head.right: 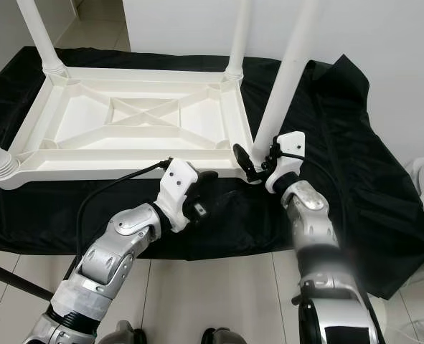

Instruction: Building children table

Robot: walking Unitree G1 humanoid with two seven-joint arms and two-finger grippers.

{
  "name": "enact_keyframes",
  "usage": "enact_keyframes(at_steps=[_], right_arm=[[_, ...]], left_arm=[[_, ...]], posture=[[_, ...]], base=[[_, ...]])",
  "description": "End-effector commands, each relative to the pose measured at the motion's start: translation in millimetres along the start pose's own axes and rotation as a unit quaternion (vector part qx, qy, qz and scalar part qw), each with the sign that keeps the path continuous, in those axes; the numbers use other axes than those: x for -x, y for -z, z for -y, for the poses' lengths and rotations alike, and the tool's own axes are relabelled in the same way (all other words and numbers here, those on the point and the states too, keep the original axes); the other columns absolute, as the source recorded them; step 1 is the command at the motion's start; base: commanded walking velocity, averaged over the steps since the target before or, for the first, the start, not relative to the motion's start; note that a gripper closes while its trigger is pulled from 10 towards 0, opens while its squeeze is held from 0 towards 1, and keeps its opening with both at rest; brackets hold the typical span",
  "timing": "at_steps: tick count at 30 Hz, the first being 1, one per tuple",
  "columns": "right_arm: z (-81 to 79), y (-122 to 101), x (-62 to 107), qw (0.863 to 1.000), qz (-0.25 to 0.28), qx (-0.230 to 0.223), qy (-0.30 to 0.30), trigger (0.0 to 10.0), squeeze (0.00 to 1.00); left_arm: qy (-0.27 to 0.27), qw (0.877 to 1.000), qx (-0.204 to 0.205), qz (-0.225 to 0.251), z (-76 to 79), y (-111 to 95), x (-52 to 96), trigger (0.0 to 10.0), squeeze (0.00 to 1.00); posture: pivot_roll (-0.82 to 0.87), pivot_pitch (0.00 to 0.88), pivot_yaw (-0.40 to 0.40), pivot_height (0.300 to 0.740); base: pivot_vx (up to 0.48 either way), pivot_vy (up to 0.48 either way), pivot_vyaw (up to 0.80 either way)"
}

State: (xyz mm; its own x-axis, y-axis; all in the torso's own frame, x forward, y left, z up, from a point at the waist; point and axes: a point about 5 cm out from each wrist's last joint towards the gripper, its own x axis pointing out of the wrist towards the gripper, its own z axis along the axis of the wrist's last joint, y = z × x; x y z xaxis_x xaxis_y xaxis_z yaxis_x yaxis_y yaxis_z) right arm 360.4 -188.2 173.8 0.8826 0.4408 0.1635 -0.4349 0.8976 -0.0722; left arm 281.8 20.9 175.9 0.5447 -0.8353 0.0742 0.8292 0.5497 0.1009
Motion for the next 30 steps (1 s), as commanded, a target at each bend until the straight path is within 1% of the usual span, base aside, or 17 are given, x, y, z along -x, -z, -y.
enact_keyframes(at_steps=[1, 2, 3, 12, 13, 14, 15, 17, 20, 21, 22, 24, 26, 27, 28, 29, 30], right_arm=[[-0.8, 4.9, -1.8, 1.0, -0.016, 0.005, -0.021, 4.6, 0.0], [-0.1, 5.3, -3.1, 0.999, -0.02, 0.007, -0.025, 4.6, 0.0], [1.4, 6.0, -3.9, 0.999, -0.024, 0.01, -0.027, 0.0, 0.0], [7.3, 11.0, -0.8, 0.999, -0.034, 0.012, -0.022, 0.0, 0.0], [8.1, 13.2, 0.9, 0.999, -0.041, 0.016, -0.007, 0.0, 0.0], [8.1, 15.4, 1.9, 0.999, -0.047, 0.021, 0.012, 2.3, 0.0], [6.3, 16.7, 2.1, 0.998, -0.049, 0.019, 0.029, 10.0, 0.0], [0.9, 17.2, 1.4, 0.998, -0.042, 0.007, 0.042, 10.0, 0.0], [0.7, 17.3, 1.2, 0.998, -0.041, 0.007, 0.042, 10.0, 0.0], [-2.7, 17.4, 2.7, 0.994, -0.037, -0.021, 0.102, 10.0, 0.0], [-2.7, 17.4, 2.7, 0.994, -0.037, -0.021, 0.102, 10.0, 0.0], [-4.8, 16.5, 6.9, 0.983, -0.032, -0.048, 0.173, 10.0, 0.0], [-5.4, 15.8, 8.3, 0.979, -0.03, -0.053, 0.192, 10.0, 0.0], [-6.4, 14.9, 9.8, 0.975, -0.027, -0.058, 0.212, 10.0, 0.0], [-11.0, 14.5, 12.9, 0.966, -0.023, -0.063, 0.248, 10.0, 0.0], [-11.0, 14.5, 12.9, 0.966, -0.023, -0.063, 0.248, 10.0, 0.0], [-14.5, 14.6, 14.6, 0.962, -0.022, -0.066, 0.264, 10.0, 0.0]], left_arm=[[-0.001, 1.0, -0.002, -0.001, 0.2, 1.3, -1.5, 10.0, 0.0], [-0.003, 1.0, -0.002, 0.0, -0.4, 0.6, -1.5, 10.0, 0.0], [-0.006, 1.0, -0.003, 0.001, -1.3, 0.0, -1.5, 10.0, 0.0], [-0.014, 1.0, -0.006, 0.005, -3.5, -1.0, -1.9, 10.0, 0.0], [-0.014, 1.0, -0.006, 0.007, -3.6, -1.2, -2.2, 10.0, 0.0], [-0.014, 1.0, -0.007, 0.007, -3.7, -1.2, -2.7, 10.0, 0.0], [-0.014, 1.0, -0.008, 0.006, -3.8, -1.1, -2.9, 10.0, 0.0], [-0.01, 1.0, -0.011, 0.006, -4.1, -1.5, -3.2, 10.0, 0.0], [-0.01, 1.0, -0.011, 0.006, -4.1, -1.5, -3.2, 10.0, 0.0], [-0.013, 1.0, -0.01, 0.005, -6.5, -1.6, -3.6, 10.0, 0.0], [-0.013, 1.0, -0.01, 0.005, -6.5, -1.6, -3.6, 10.0, 0.0], [-0.014, 1.0, -0.009, 0.004, -7.0, -0.9, -3.3, 10.0, 0.0], [-0.013, 1.0, -0.009, 0.004, -6.8, -0.5, -3.2, 10.0, 0.0], [-0.013, 1.0, -0.009, 0.004, -6.4, -0.1, -3.2, 10.0, 0.0], [-0.012, 1.0, -0.009, 0.003, -5.4, 0.7, -3.2, 10.0, 0.0], [-0.012, 1.0, -0.009, 0.003, -5.4, 0.7, -3.2, 10.0, 0.0], [-0.011, 1.0, -0.008, 0.002, -5.0, 1.1, -2.9, 10.0, 0.0]], posture=[[-0.01, 0.092, -0.049, 0.74], [-0.01, 0.092, -0.049, 0.74], [-0.01, 0.09, -0.055, 0.74], [-0.01, 0.086, -0.06, 0.74], [-0.02, 0.087, -0.057, 0.74], [-0.02, 0.089, -0.057, 0.74], [-0.02, 0.089, -0.056, 0.74], [-0.02, 0.091, -0.053, 0.74], [-0.02, 0.091, -0.053, 0.74], [-0.03, 0.094, -0.046, 0.74], [-0.03, 0.094, -0.046, 0.74], [-0.03, 0.096, -0.041, 0.74], [-0.03, 0.096, -0.041, 0.74], [-0.04, 0.096, -0.04, 0.74], [-0.04, 0.097, -0.037, 0.74], [-0.04, 0.097, -0.037, 0.74], [-0.04, 0.098, -0.035, 0.74]], base=[[0.0, 0.0, 0.0], [0.0, 0.0, 0.0], [0.0, 0.0, 0.0], [0.0, 0.0, 0.0], [0.0, 0.0, 0.0], [0.0, 0.0, 0.0], [0.0, 0.0, 0.0], [0.0, 0.0, 0.0], [0.0, 0.0, 0.0], [0.0, 0.0, 0.0], [0.0, 0.0, 0.0], [0.0, 0.0, 0.0], [0.0, 0.0, 0.0], [0.0, 0.0, 0.0], [0.0, 0.0, 0.0], [0.0, 0.0, 0.0], [0.0, 0.0, 0.0]])
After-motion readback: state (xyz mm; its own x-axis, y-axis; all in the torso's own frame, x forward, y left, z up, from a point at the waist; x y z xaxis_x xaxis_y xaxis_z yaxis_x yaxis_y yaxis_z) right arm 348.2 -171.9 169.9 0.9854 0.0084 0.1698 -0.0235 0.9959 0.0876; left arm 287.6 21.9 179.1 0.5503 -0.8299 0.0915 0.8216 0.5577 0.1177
